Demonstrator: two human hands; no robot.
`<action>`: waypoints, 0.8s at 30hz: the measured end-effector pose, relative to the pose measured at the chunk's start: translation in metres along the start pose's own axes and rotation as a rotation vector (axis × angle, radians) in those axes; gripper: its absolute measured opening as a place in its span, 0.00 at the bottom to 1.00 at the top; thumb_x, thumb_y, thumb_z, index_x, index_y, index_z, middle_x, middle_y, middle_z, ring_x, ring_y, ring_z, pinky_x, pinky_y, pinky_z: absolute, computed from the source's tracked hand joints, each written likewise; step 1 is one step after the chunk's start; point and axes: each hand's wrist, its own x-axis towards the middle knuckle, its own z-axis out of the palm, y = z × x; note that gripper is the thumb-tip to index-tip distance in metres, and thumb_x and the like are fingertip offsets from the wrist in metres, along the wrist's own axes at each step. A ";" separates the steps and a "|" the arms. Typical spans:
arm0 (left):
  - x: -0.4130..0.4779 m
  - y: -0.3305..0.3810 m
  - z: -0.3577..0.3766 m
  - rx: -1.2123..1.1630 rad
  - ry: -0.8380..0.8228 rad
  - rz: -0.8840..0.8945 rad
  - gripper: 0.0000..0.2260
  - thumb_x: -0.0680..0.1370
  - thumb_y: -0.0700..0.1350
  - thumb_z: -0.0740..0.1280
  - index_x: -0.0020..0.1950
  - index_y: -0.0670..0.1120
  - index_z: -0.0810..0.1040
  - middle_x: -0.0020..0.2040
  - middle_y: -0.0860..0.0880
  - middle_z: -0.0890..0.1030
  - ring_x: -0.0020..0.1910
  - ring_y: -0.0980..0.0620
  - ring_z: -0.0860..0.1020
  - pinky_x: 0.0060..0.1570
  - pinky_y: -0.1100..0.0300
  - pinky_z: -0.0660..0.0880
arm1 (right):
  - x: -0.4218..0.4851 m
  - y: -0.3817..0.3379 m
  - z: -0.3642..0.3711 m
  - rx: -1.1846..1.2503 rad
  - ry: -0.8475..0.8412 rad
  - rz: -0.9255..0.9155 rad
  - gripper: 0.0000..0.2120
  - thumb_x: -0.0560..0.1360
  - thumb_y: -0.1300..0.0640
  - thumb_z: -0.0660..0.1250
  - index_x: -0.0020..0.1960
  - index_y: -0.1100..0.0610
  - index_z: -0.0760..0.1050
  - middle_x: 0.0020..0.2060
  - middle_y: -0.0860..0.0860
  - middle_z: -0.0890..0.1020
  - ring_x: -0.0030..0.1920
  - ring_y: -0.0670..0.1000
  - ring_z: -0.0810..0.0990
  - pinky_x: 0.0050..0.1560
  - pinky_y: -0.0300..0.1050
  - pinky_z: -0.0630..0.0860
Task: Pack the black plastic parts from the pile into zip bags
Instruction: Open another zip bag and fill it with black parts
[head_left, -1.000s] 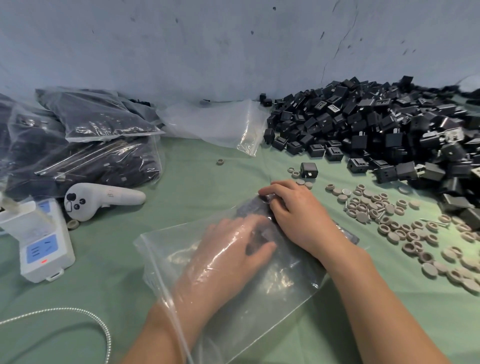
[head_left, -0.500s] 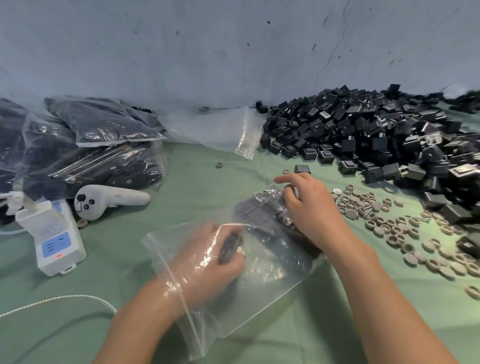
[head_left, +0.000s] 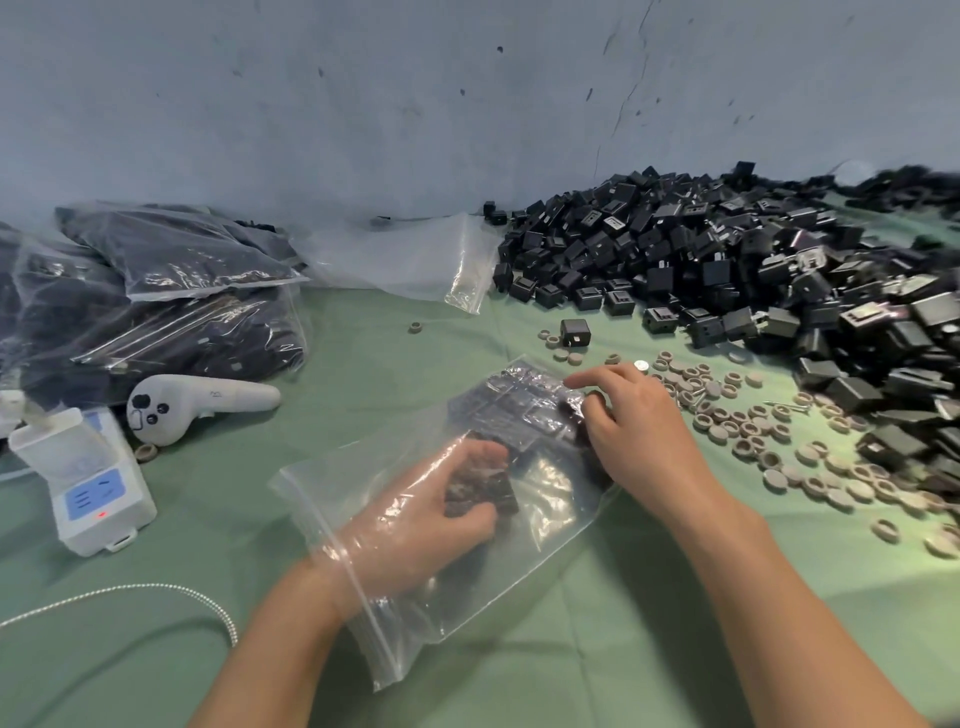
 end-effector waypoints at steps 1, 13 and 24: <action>0.000 0.001 0.001 0.003 0.014 0.009 0.18 0.78 0.40 0.69 0.62 0.61 0.75 0.54 0.56 0.82 0.49 0.62 0.82 0.51 0.66 0.78 | -0.001 0.000 -0.001 0.004 0.003 0.002 0.14 0.82 0.54 0.56 0.61 0.46 0.77 0.61 0.46 0.76 0.65 0.49 0.70 0.70 0.54 0.66; -0.004 0.011 0.028 0.080 0.056 0.190 0.13 0.76 0.33 0.69 0.57 0.46 0.78 0.53 0.51 0.80 0.49 0.63 0.79 0.49 0.71 0.74 | -0.004 -0.002 0.002 0.031 0.027 0.013 0.14 0.81 0.55 0.56 0.60 0.45 0.78 0.61 0.47 0.76 0.65 0.51 0.70 0.69 0.55 0.66; 0.005 0.007 0.027 0.448 0.251 0.212 0.11 0.78 0.58 0.63 0.42 0.53 0.74 0.38 0.56 0.75 0.43 0.57 0.74 0.46 0.63 0.70 | 0.000 0.001 0.002 0.038 0.022 0.011 0.14 0.81 0.54 0.56 0.60 0.45 0.78 0.62 0.46 0.75 0.65 0.51 0.69 0.69 0.55 0.66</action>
